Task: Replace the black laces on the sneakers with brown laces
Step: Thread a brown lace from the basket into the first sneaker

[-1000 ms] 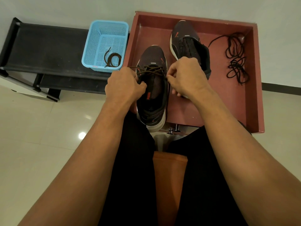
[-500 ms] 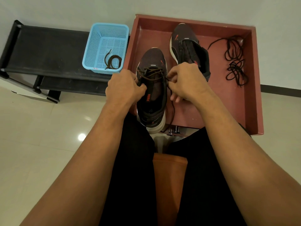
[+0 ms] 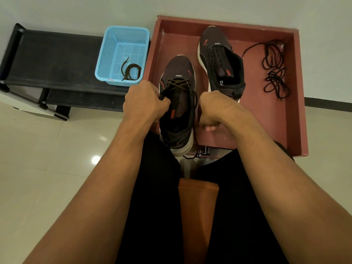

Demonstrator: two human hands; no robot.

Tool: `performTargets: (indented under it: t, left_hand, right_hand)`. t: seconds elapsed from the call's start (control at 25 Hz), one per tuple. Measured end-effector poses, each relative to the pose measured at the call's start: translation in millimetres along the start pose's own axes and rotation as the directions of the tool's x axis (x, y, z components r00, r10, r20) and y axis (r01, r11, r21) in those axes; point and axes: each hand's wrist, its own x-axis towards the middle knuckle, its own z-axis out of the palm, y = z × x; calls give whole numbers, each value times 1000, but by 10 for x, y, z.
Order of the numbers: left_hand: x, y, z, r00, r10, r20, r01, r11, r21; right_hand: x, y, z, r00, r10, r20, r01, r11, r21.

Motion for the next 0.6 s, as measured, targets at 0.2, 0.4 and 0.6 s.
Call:
performTargets:
  t: [0.2,0.4,0.6]
  left_hand:
    - [2,8,-18,1000,2,11,-2,1000,-1]
    - [-11,29,-31,999,15,28,-15,1000,2]
    - [-6,34,-27,1000,6,30,-6,1000,5]
  right_hand:
    - [12,30,-10,988,8,-154,14,990,142]
    - [-24,98,-63,925,-50,-376,200,906,374]
    - [80,98,-10,947,-21,-321,132,936,327]
